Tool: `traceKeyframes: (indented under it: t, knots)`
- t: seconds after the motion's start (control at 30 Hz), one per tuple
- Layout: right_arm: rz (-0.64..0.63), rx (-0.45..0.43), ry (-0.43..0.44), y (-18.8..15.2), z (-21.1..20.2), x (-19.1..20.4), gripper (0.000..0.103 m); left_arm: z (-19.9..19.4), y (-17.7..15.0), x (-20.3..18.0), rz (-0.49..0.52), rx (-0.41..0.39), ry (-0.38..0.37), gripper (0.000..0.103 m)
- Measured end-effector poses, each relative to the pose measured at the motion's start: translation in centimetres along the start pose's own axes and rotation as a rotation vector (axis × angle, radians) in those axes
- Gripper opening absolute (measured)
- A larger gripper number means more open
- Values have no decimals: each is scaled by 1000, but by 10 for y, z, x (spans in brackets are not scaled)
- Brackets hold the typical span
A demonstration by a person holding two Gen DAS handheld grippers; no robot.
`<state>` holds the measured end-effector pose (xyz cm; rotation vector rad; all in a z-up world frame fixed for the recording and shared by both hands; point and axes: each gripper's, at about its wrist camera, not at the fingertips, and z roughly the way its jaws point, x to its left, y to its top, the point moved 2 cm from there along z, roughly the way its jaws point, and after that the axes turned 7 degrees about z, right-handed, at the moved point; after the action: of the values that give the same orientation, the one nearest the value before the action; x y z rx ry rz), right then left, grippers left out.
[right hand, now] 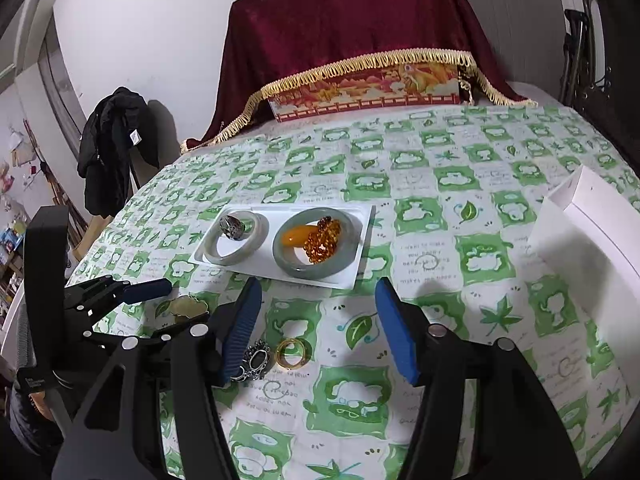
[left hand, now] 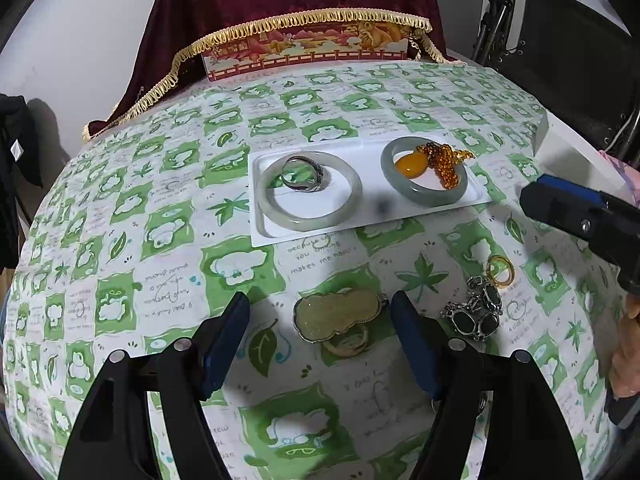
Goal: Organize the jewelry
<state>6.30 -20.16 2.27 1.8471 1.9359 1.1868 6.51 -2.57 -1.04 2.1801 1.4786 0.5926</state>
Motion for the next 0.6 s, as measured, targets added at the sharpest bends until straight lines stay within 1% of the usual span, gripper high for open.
traceKeyframes:
  t: [0.03, 0.1, 0.13, 0.17, 0.2, 0.23, 0.37, 0.43, 0.47, 0.5, 0.6]
  knots:
    - [-1, 2, -2, 0, 0, 0, 57, 0, 0, 1, -4, 0, 4, 70]
    - [-3, 6, -2, -1, 1, 0, 57, -2, -1, 5, -14, -5, 8, 55]
    - [-5, 7, -2, -1, 1, 1, 57, -3, -1, 8, -21, -6, 8, 51]
    - [-7, 10, -1, -2, 2, 1, 57, -4, -2, 11, -26, -5, 12, 43]
    - [-10, 12, -1, -2, 2, 2, 57, -5, -3, 14, -33, -4, 15, 38]
    - [-13, 15, 1, -3, 2, 2, 57, -6, -3, 16, -39, -4, 17, 36]
    - [-26, 35, 7, -6, 4, 5, 57, -9, -6, 16, -30, -2, 12, 36]
    - [-33, 46, 9, -9, 5, 6, 57, -10, -8, 12, -14, -2, 20, 40]
    - [-38, 51, 9, -10, 6, 7, 57, -10, -9, 11, -8, -3, 22, 44]
    - [-44, 58, 8, -12, 6, 8, 57, -11, -10, 11, -5, -3, 21, 46]
    - [-53, 75, 7, -16, 8, 9, 57, -10, -11, 13, -14, -2, 5, 46]
